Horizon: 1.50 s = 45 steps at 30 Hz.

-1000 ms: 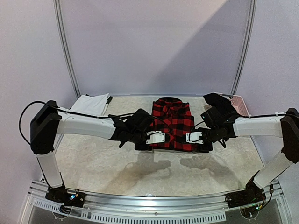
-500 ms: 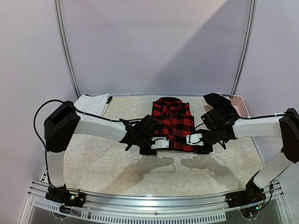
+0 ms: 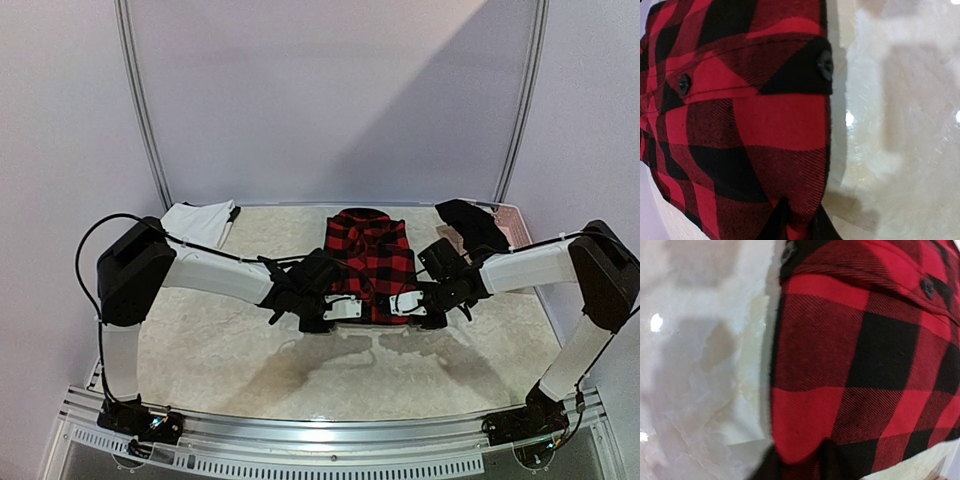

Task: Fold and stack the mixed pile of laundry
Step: Pick up the 2/3-rectangle-folded shirt from the center of the board, then fold the 2/3-rectangle-folded shirt at the center of the board.

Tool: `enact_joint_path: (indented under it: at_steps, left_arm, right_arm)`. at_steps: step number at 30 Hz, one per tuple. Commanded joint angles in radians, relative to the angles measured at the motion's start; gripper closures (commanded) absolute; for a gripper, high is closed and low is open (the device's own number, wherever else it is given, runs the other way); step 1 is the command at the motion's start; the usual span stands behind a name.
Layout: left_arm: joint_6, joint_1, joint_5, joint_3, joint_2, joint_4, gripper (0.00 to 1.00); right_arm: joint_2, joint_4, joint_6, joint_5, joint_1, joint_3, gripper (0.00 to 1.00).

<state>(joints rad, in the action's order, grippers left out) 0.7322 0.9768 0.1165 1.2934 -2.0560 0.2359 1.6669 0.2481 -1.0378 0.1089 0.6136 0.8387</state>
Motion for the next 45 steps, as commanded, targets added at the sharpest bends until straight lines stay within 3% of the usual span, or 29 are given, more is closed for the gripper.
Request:
enact_joint_path:
  at_steps: [1, 3, 7, 16, 23, 28, 32, 39, 45]
  left_arm:
    - [-0.009, -0.006, 0.003, -0.003, -0.01, 0.026, 0.87]
    - [-0.018, -0.003, 0.005, -0.001, 0.022, 0.05, 0.93]
    - [-0.063, 0.015, 0.003, 0.0, 0.117, 0.135, 1.0]
    - [-0.202, 0.127, -0.033, 0.05, 0.317, 0.395, 1.0]
    - [-0.245, 0.154, 0.032, 0.147, 0.336, 0.423, 1.0]
    - [-0.217, 0.111, 0.084, 0.232, 0.268, 0.394, 1.0]
    - [-0.223, 0.032, 0.107, 0.334, 0.181, 0.359, 1.0]
    - [-0.263, -0.08, 0.126, 0.515, 0.009, 0.323, 1.0]
    - [-0.289, -0.162, 0.171, 0.714, -0.183, 0.28, 1.0]
  right_arm:
    - [0.06, 0.082, 0.034, -0.016, 0.011, 0.033, 0.92]
    - [0.026, 0.111, 0.039, 0.0, 0.018, 0.028, 0.98]
    - [-0.101, 0.21, 0.058, 0.03, 0.05, 0.018, 1.0]
    - [-0.446, 0.481, 0.17, 0.114, 0.101, 0.019, 1.0]
    - [-0.55, 0.55, 0.237, 0.13, 0.103, 0.023, 1.0]
    - [-0.518, 0.494, 0.257, 0.083, 0.094, 0.076, 1.0]
    - [-0.432, 0.439, 0.247, 0.107, 0.004, 0.173, 1.0]
    - [-0.221, 0.214, 0.259, 0.089, -0.131, 0.315, 1.0]
    - [0.074, 0.051, 0.347, 0.019, -0.187, 0.485, 0.99]
